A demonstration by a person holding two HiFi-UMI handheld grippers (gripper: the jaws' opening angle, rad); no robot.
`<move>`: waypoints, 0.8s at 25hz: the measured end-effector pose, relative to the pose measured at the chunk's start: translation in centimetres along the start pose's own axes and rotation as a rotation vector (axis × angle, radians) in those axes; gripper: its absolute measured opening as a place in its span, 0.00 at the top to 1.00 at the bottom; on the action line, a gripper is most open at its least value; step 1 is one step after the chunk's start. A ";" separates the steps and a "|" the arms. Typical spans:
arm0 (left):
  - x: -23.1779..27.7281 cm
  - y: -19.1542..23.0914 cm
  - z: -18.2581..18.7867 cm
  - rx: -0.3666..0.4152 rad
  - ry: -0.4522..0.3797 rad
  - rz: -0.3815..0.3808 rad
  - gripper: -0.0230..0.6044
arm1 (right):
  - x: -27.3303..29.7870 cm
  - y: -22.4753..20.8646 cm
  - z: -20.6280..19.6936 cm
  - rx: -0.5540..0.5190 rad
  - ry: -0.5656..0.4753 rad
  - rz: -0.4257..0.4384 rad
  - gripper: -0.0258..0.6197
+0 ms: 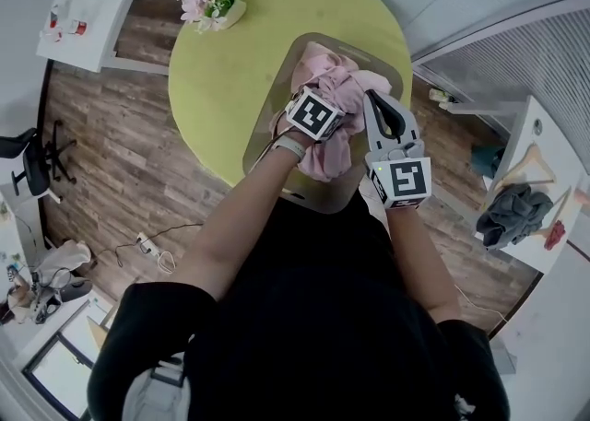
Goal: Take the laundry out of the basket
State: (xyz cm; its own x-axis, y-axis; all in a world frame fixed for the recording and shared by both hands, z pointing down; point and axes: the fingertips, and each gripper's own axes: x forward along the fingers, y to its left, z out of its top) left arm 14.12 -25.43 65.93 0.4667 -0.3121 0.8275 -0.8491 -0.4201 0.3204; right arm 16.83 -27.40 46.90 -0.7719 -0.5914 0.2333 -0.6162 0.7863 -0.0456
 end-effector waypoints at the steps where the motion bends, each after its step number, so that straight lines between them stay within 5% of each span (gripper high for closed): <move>1: -0.6 -0.5 0.5 0.013 -0.007 -0.017 0.29 | -0.2 0.1 0.3 0.000 -0.006 -0.007 0.92; 12: -4.6 -3.8 1.2 0.154 0.003 -0.064 0.29 | -3.0 -0.2 2.7 -0.021 -0.065 -0.115 0.92; 20: -7.3 -6.2 2.3 0.216 0.007 -0.008 0.29 | -5.4 -0.8 4.1 -0.036 -0.110 -0.088 0.92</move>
State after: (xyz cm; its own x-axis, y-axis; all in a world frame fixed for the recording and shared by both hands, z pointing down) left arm 16.50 -22.51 56.86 0.4711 -0.3023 0.8287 -0.7722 -0.5955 0.2218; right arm 20.85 -25.54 41.64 -0.7288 -0.6729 0.1269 -0.6778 0.7352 0.0054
